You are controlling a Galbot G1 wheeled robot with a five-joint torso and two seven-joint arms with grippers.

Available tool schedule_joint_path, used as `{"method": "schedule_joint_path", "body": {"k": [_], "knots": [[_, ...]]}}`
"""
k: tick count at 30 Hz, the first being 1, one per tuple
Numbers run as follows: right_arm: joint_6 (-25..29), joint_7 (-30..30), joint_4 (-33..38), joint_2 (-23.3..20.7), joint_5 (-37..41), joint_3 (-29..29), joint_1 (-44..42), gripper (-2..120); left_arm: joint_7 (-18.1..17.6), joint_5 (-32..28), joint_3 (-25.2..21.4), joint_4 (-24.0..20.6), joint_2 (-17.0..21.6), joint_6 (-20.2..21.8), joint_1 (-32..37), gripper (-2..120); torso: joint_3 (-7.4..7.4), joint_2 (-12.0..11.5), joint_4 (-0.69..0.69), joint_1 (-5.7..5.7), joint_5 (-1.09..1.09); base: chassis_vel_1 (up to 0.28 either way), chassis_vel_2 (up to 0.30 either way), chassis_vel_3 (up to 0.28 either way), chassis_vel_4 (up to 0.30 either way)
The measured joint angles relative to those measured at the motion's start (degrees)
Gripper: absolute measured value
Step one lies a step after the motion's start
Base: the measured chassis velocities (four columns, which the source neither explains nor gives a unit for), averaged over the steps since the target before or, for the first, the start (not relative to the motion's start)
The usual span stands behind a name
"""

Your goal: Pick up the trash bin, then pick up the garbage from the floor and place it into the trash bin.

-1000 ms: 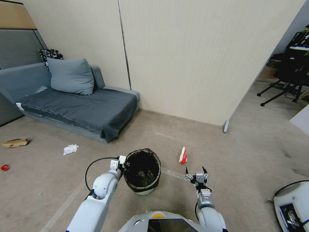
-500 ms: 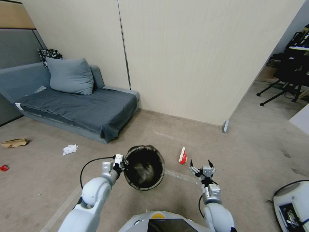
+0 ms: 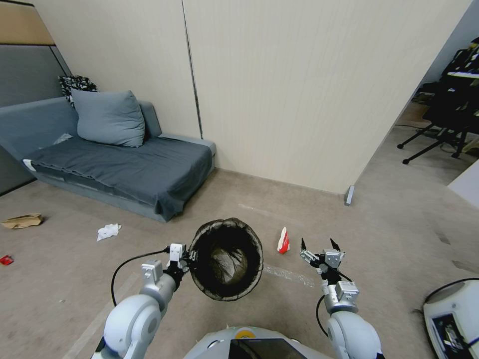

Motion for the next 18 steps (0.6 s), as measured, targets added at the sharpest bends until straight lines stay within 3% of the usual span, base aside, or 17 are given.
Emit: {"method": "schedule_joint_path", "body": {"k": [3, 7, 18], "knots": [[0.21, 0.0, 0.08, 0.08, 0.11, -0.09, 0.2, 100, 1.87, 1.91, -4.46, 0.38, -0.77, -0.63, 1.17, 1, 0.0, 0.0, 0.02, 0.0, 0.0, 0.0, 0.0, 0.0, 0.0], [0.4, 0.0, 0.4, 0.29, 0.21, -0.21, 0.17, 100, 2.75, 2.74, -7.05, 0.78, -0.75, -1.15, 1.84, 1, 0.0, 0.0, 0.02, 0.0, 0.0, 0.0, 0.0, 0.0, 0.0], [0.37, 0.01, 1.83, 0.4, 0.82, -0.43, 0.1, 100, 2.74, 6.57, -5.7, 0.51, -0.15, -2.63, 2.3, 1, 0.0, 0.0, 0.01, 0.0, 0.0, 0.0, 0.0, 0.0, 0.0]]}}
